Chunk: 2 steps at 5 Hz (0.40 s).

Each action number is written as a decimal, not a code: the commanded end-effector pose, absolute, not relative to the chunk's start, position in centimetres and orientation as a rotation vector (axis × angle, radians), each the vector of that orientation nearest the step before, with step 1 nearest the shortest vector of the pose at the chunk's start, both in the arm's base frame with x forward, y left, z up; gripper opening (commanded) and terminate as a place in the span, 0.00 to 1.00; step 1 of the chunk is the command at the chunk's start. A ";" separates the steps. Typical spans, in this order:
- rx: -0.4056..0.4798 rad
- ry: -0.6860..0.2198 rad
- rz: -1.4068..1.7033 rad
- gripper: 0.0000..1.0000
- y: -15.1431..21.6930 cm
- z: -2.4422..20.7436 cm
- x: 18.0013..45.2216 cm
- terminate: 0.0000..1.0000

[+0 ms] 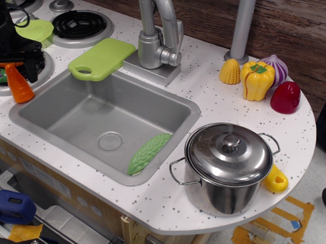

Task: Put carrot on cutting board

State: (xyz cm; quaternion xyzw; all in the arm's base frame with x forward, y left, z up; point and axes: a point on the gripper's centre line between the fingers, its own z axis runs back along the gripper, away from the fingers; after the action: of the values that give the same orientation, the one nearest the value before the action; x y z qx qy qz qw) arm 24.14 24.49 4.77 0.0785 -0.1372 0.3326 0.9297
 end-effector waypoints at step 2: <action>0.154 -0.328 0.722 1.00 26.2 3.5 24.0 0.00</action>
State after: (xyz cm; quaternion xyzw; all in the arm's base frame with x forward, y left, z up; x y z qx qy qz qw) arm 24.25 25.50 1.91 0.0634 -0.1511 0.3499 0.9224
